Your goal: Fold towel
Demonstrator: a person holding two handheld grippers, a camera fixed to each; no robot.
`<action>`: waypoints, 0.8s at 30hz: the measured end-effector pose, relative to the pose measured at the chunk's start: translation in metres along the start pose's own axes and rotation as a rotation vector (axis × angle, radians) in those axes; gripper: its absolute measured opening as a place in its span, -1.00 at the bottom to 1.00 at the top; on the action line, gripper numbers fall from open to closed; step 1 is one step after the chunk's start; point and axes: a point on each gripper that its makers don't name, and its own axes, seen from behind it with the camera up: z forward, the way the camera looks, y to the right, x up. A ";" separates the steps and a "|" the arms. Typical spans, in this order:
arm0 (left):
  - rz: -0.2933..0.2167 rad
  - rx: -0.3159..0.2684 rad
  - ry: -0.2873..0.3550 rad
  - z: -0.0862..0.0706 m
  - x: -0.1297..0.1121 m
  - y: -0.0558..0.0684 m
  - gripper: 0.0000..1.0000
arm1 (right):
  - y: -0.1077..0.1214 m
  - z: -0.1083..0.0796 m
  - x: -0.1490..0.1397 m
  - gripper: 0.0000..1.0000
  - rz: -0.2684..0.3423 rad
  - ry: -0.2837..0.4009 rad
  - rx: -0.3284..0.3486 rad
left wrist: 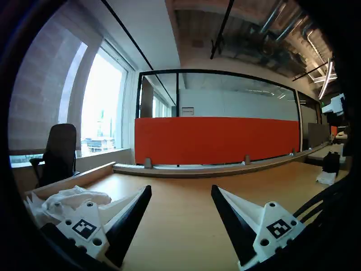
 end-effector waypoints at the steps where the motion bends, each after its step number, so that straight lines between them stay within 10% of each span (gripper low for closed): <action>1: -0.002 0.000 0.001 0.000 -0.003 0.000 0.96 | 0.000 0.000 -0.003 0.86 -0.003 -0.002 -0.001; 24: -0.010 0.010 -0.017 -0.004 -0.041 0.001 0.96 | -0.001 0.001 -0.013 0.87 -0.014 0.002 0.005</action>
